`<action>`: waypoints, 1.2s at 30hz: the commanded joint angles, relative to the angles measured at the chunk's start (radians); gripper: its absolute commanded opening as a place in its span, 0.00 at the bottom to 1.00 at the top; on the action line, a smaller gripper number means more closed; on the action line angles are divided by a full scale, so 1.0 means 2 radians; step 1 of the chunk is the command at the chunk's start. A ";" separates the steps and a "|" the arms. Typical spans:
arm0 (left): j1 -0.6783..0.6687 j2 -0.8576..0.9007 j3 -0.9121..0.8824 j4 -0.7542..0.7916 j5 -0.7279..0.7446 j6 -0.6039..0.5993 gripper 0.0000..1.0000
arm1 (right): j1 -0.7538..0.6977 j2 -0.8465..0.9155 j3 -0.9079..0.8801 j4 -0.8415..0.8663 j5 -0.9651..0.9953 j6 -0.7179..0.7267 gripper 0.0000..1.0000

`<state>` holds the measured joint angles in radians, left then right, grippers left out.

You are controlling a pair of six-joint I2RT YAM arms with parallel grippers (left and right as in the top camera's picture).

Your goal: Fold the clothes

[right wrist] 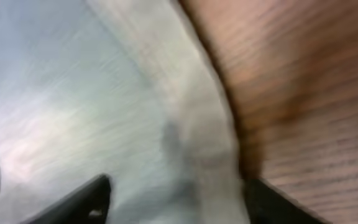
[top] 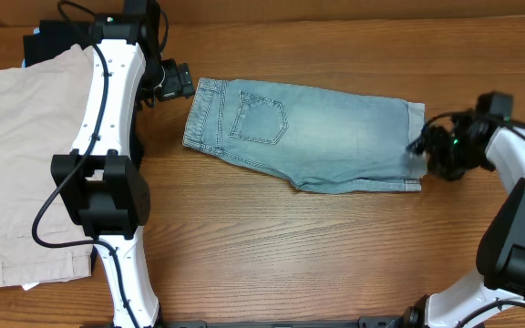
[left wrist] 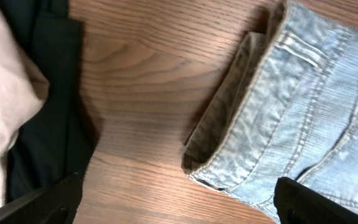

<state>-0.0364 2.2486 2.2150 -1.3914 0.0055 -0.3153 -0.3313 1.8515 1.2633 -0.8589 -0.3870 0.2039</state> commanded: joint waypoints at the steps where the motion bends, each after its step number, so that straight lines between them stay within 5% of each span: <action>1: 0.010 0.002 -0.009 0.007 0.037 0.057 1.00 | 0.000 -0.008 0.060 -0.018 -0.019 -0.038 0.85; 19: 0.013 0.002 -0.155 0.167 0.208 0.256 1.00 | 0.019 0.002 0.047 0.022 -0.016 -0.054 0.89; 36: 0.003 0.011 -0.223 0.250 0.220 0.262 1.00 | 0.019 0.004 0.042 0.025 0.002 -0.054 0.87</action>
<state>-0.0143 2.2490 1.7794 -0.9012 0.4240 0.1879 -0.2985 1.8553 1.3518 -0.8127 -0.3882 0.1036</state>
